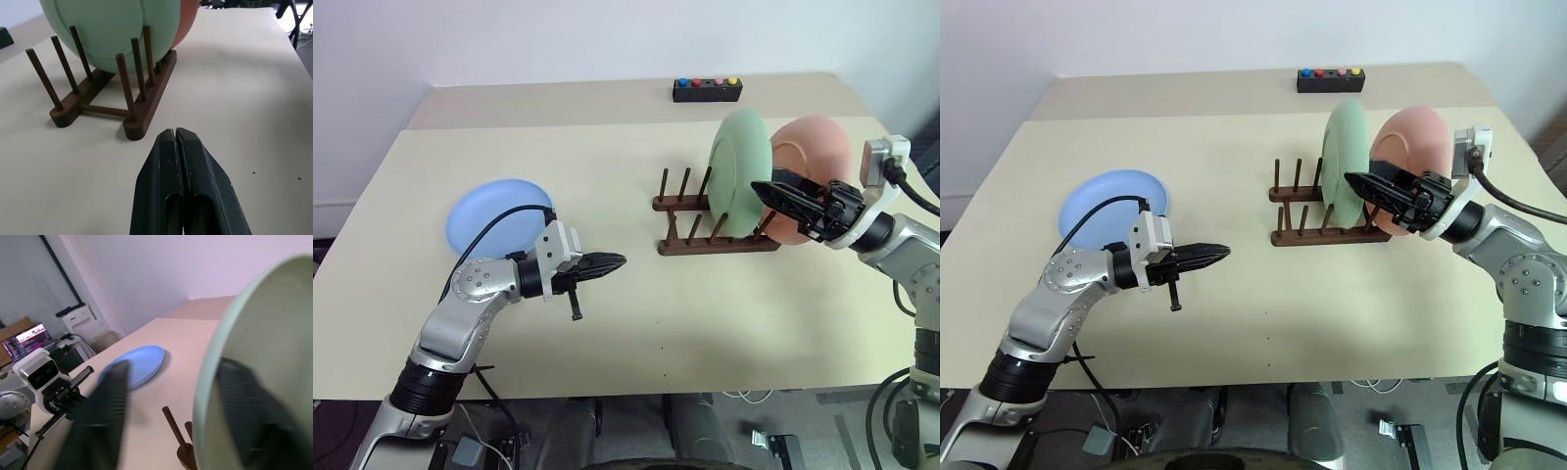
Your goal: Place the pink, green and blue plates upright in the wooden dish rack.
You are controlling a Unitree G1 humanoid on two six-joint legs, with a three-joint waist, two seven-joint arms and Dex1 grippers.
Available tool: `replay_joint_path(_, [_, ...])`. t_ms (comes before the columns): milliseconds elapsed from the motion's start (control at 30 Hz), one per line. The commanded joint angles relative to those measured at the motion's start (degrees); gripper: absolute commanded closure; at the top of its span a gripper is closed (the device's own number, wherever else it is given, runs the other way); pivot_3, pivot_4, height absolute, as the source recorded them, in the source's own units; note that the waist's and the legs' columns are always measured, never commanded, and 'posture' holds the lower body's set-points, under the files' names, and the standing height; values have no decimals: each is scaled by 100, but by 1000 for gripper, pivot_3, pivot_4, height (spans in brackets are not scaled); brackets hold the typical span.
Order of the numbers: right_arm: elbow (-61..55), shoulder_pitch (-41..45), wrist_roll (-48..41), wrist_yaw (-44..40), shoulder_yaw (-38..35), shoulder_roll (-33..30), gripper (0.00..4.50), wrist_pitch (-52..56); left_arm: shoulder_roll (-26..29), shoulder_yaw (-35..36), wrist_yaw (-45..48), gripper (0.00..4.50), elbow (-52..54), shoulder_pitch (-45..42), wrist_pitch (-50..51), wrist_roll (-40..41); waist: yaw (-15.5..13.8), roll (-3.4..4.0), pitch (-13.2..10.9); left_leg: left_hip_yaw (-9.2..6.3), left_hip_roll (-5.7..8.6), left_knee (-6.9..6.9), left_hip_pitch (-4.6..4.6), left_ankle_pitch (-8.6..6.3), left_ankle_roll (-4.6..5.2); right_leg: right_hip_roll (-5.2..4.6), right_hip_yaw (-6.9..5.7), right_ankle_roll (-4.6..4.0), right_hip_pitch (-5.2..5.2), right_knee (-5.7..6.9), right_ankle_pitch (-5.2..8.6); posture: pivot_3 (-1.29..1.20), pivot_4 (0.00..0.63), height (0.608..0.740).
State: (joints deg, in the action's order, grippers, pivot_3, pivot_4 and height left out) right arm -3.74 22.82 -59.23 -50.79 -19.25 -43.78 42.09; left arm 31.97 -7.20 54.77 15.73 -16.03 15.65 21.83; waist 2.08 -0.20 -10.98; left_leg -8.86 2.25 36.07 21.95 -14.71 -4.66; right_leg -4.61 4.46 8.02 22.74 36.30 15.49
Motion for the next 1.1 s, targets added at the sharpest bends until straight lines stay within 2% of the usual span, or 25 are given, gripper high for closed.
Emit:
replay_joint_path(33, [-200, 12, 52, 32, -276, 4, 649, -140, 15, 57, -5, 4500, 167, -12, -62, 11, -1, 0, 0, 0, 0, 0, 0, 0, 0, 0, 0, 0, 0, 0, 0, 0, 150, 740])
replay_joint_path(700, [-1224, -106, 994, -148, -537, -750, 649, -824, 72, 143, -36, 4500, 113, -22, -50, -6, -6, 0, 0, 0, 0, 2, 4, 0, 0, 0, -1, 0, 3, 0, 0, 0, 150, 740])
replay_joint_path(833, [-1561, -63, 962, -236, -586, -932, 649, -884, 95, 481, -301, 4500, -73, -145, 232, 147, 2, 0, 0, -1, 0, 2, 4, 0, 0, 0, -1, 0, 3, 0, 0, 0, 150, 740])
replay_joint_path(967, [-1993, -162, 1157, -361, -419, -1123, 607, -960, 57, 1224, -953, 3325, -497, -510, 731, 401, -2, -2, -1, -4, 0, 4, 6, 0, 0, 0, -5, 0, 3, 1, 0, 0, 150, 740])
replay_joint_path(1000, [-2057, -192, 1227, -376, -380, -1142, 607, -997, 55, 1346, -1055, 2834, -558, -568, 766, 427, 1, -2, -1, -7, 0, 5, 7, 0, 0, 0, -7, 1, 4, 2, 0, 0, 150, 740])
replay_joint_path(1067, [-2206, -210, 1400, -378, -224, -1189, 89, -1056, 104, 1652, -1377, 1831, -800, -722, 815, 340, 4, -2, -1, -7, 0, 5, 8, 0, 0, -1, -8, 2, 4, -1, 0, 0, 150, 740])
replay_joint_path(1100, [-2290, -248, 1586, -414, -122, -1236, 0, -1164, 139, 1785, -1547, 1314, -915, -787, 842, 265, 3, -2, -1, -7, 0, 5, 9, 0, 0, -1, -8, 2, 4, -2, 0, 0, 150, 740])
